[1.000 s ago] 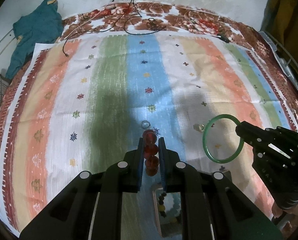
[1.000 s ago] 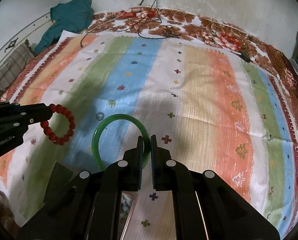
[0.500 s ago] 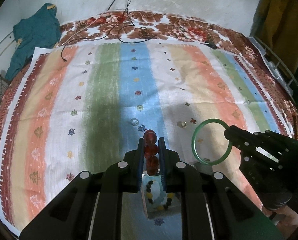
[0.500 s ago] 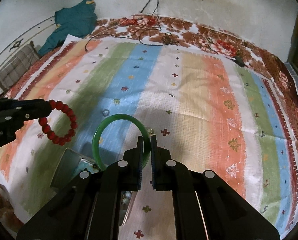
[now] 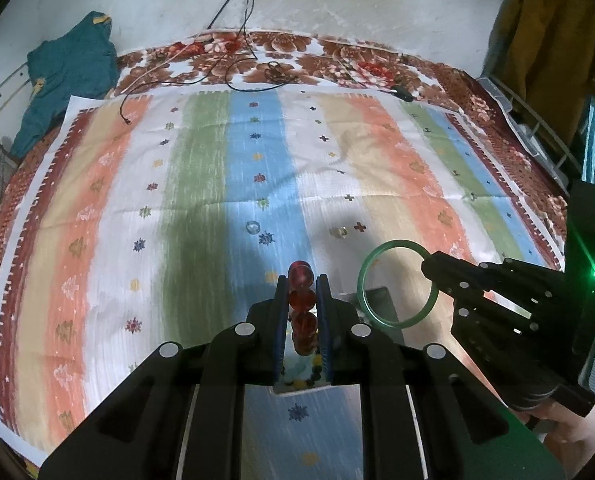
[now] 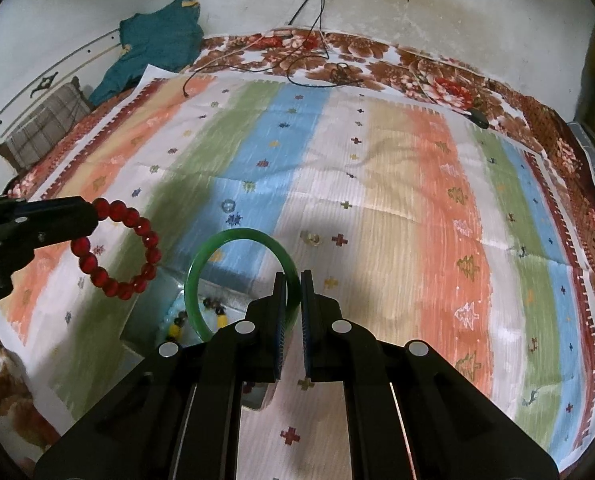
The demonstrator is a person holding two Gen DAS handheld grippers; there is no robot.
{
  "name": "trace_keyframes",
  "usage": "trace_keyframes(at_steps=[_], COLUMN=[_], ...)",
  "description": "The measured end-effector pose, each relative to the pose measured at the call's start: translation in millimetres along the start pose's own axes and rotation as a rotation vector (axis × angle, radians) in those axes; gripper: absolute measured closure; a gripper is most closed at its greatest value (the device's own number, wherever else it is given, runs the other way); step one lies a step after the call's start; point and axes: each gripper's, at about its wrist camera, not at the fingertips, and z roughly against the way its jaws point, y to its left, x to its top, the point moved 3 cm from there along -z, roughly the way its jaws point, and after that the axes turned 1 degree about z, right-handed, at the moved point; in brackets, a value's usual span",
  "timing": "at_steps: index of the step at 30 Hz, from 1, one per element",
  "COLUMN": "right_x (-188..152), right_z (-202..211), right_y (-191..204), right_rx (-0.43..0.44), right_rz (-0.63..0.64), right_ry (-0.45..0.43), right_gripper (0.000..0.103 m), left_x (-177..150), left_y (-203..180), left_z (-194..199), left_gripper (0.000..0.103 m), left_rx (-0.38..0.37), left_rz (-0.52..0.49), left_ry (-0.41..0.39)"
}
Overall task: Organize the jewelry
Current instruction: 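Lower the red bracelet and green bangle into the tin and open both tools, then move both tools toward the clear ring and gold ring on the cloth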
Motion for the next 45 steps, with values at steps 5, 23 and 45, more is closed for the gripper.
trace_keyframes(at_steps=[5,23,45], right_x=[-7,-24,-3], right_z=[7,1,-29], right_y=[3,4,-7], right_rx=[0.008,0.03,0.039], right_rz=[-0.002,-0.015,-0.08], right_ry=[-0.001,0.053,0.082], right_gripper=[0.095,0.08,0.06], left_x=[-11,-22,5], left_y=[-4,8,26], left_z=[5,0,-39], left_gripper=[0.09,0.083,0.06], left_rx=[0.002,0.026,0.103], left_rz=[-0.004,0.07,0.073], left_ry=[0.006,0.036,0.063])
